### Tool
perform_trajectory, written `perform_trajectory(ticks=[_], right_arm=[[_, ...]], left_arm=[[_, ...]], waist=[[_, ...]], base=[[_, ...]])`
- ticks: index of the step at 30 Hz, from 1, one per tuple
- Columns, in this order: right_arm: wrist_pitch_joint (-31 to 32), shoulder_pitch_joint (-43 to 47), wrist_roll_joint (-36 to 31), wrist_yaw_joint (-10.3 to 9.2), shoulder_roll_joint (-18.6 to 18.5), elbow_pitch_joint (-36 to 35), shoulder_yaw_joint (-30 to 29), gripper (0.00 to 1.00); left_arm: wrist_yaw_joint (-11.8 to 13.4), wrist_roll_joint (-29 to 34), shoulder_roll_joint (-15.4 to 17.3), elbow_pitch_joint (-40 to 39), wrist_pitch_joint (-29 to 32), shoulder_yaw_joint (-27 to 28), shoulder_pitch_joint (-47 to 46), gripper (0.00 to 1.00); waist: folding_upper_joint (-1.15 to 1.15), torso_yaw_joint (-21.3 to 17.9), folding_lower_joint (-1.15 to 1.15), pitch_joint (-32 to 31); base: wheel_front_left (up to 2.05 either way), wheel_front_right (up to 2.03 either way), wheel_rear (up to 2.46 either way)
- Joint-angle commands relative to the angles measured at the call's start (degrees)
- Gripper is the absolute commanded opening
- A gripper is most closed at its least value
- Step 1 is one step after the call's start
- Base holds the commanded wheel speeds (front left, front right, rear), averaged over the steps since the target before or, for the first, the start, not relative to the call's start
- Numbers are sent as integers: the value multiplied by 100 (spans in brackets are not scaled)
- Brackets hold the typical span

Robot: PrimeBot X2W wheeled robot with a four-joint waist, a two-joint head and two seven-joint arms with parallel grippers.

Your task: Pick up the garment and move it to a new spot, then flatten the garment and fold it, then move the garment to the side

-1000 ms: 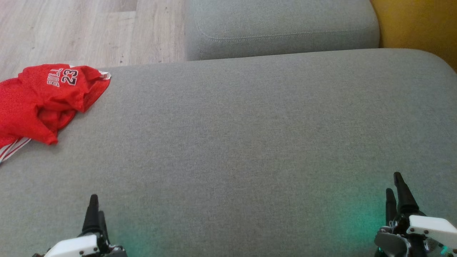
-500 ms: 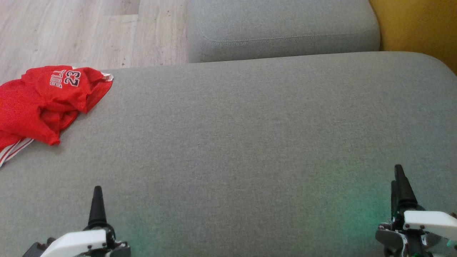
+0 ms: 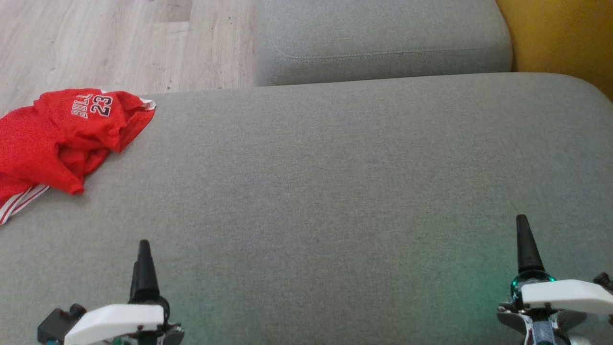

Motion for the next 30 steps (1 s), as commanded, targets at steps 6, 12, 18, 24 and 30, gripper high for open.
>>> perform_trajectory(ticks=[6,12,18,24,30], right_arm=[[-163,-105,-682,18,-27,-259,184,100],[-264,-94,-1207,20,-29,-235,270,100],[-366,-86,-1702,22,-32,-221,379,100],[-450,-67,-2073,24,-34,-217,450,100],[-551,-42,-2509,26,-36,-235,551,100]], left_arm=[[0,750,28,-285,-156,-69,-64,100],[25,1372,29,-334,-258,-157,3,100],[44,1919,30,-358,-360,-206,92,100],[42,2346,35,-354,-445,-238,160,100],[33,2830,39,-351,-547,-303,206,100]], waist=[[0,13,0,-23],[0,25,0,-49],[0,43,0,-78],[0,62,0,-107],[0,89,0,-124]], base=[[0,0,0],[0,0,0],[0,0,0],[0,0,0],[0,0,0]])
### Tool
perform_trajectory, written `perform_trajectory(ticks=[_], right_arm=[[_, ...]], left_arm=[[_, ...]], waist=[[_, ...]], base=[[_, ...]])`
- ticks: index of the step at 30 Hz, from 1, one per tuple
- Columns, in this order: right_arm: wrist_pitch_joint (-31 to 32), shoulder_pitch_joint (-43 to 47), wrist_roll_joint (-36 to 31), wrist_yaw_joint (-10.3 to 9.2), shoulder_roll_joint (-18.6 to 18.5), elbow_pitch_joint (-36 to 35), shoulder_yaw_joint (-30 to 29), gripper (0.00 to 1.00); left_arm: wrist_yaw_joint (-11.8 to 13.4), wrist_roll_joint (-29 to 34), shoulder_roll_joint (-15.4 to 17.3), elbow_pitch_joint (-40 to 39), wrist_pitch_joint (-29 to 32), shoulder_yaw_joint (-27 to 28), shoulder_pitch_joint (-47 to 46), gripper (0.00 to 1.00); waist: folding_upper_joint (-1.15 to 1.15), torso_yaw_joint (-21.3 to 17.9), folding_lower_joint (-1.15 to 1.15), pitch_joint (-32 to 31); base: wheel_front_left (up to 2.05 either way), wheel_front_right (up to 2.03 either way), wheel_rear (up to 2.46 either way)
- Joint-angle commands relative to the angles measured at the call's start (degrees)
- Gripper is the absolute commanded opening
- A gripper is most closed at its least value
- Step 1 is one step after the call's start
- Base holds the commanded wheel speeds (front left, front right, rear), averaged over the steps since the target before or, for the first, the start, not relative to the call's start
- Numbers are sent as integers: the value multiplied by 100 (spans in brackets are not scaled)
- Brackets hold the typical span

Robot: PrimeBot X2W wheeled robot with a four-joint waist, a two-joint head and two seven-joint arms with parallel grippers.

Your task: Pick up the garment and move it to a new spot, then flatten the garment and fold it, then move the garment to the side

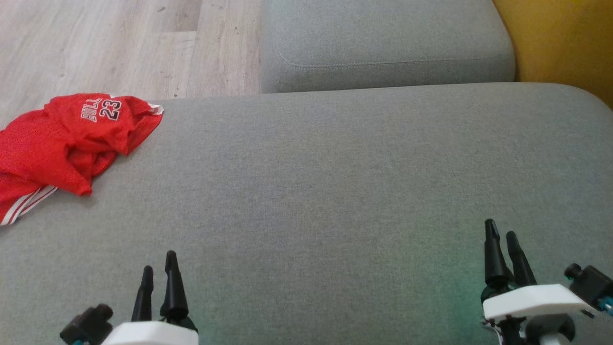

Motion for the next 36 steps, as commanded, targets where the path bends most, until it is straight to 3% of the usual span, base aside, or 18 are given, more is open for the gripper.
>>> perform_trajectory(ticks=[1,36], right_arm=[[-73,-157,-162,25,-36,-211,99,100],[-681,-52,-2680,38,-51,-64,516,100]], left_arm=[[-16,154,34,-218,-64,45,-153,100],[83,2328,38,-122,-677,-200,107,100]], waist=[[0,2,0,-1],[0,21,0,-78]], base=[[0,0,0],[0,0,0]])
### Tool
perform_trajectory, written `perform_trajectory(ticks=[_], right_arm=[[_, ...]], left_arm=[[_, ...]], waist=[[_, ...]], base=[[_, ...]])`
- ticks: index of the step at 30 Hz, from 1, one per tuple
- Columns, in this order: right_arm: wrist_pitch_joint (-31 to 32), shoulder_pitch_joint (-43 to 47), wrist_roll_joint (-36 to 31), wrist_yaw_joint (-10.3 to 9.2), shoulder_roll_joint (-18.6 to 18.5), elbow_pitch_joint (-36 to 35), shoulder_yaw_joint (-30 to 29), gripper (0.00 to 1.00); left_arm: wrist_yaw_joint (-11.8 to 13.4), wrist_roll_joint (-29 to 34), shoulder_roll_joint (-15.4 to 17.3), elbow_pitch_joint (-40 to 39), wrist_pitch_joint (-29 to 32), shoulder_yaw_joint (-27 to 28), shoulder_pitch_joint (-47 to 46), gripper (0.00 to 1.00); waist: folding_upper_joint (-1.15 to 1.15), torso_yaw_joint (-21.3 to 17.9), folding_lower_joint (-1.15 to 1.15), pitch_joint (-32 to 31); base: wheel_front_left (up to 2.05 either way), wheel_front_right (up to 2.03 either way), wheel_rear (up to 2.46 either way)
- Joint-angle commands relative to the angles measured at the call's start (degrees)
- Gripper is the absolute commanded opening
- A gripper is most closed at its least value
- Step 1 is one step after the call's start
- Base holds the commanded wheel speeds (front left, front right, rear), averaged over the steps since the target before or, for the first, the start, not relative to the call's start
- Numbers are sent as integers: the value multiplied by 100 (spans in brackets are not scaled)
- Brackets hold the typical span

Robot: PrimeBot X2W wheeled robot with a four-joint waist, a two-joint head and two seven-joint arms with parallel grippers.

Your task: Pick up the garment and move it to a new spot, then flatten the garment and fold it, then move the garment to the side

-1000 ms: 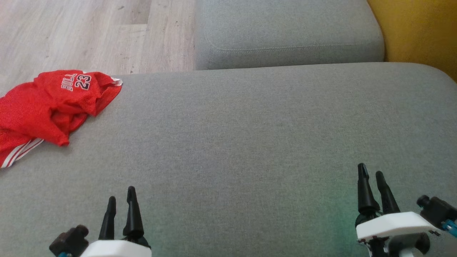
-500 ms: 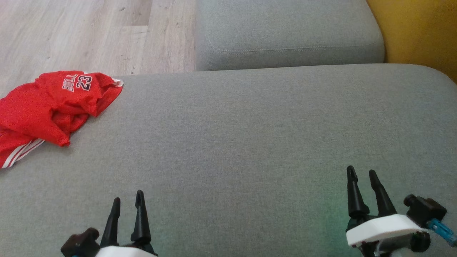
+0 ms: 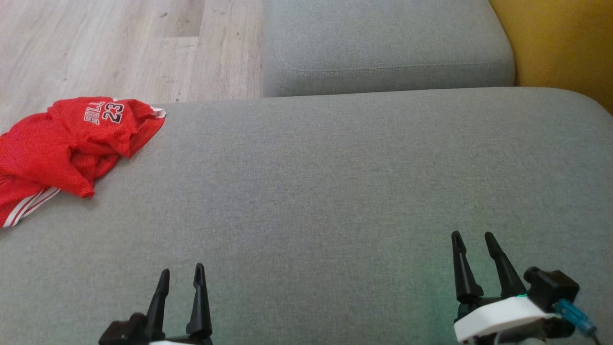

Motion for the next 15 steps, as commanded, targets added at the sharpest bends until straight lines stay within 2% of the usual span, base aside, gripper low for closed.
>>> perform_trajectory(ticks=[1,15], right_arm=[[-92,-150,-155,38,-47,-193,134,100],[-329,-83,-996,43,-53,-191,261,100]], left_arm=[[31,135,26,-175,-86,131,-153,100],[145,796,32,-24,-325,140,-42,100]], waist=[[0,-1,0,-4],[0,11,0,-117]], base=[[0,0,0],[0,0,0]])
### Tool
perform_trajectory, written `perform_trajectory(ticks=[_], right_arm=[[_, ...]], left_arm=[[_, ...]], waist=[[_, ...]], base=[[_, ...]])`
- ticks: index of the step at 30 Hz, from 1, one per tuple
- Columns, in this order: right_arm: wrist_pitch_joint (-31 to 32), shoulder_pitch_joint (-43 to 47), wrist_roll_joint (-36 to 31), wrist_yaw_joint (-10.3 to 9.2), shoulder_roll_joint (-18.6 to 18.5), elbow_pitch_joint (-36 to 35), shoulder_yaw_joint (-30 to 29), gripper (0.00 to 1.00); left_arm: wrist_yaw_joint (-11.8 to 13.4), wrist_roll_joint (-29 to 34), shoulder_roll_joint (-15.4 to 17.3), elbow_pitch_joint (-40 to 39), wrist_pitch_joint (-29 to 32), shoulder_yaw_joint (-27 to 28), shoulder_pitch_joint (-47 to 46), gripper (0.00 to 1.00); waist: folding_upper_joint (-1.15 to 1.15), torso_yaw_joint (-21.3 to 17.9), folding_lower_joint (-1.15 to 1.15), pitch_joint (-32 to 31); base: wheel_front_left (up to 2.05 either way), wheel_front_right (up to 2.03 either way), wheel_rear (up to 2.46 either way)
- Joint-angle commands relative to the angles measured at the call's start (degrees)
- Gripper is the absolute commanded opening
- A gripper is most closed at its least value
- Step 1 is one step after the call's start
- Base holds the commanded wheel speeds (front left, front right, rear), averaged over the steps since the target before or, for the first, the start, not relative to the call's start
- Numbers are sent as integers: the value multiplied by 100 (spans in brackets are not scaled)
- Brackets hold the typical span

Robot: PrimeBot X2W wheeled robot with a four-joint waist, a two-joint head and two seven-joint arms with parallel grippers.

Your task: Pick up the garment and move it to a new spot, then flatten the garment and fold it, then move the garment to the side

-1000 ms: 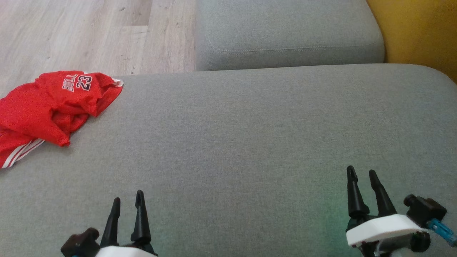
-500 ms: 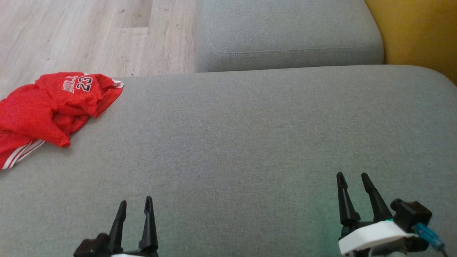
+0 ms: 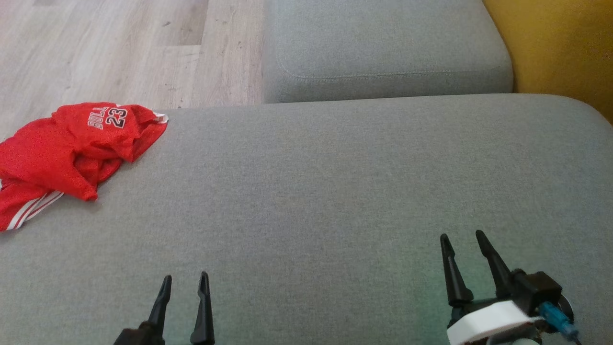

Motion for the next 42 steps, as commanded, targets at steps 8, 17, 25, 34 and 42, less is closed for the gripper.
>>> perform_trajectory(ticks=[8,17,25,34,42], right_arm=[[-180,-83,-325,44,-53,-148,147,100],[-180,-97,-261,44,-53,-79,125,100],[-180,-71,-240,44,-53,-74,68,100],[-180,-58,-153,44,-53,-122,61,100],[-180,-137,-40,44,-53,-165,139,100]], left_arm=[[94,293,45,-102,-172,175,-116,100],[114,220,62,-57,-170,159,-129,100],[134,186,93,-32,-143,126,-164,100],[187,184,183,-75,-98,138,-250,100],[241,144,333,-182,-69,235,-266,100]], waist=[[0,6,0,-25],[0,1,0,-32],[0,126,0,-40],[0,895,0,-93],[0,1997,0,-76]], base=[[0,0,0],[0,0,0],[0,0,0],[0,0,0],[0,0,0]])
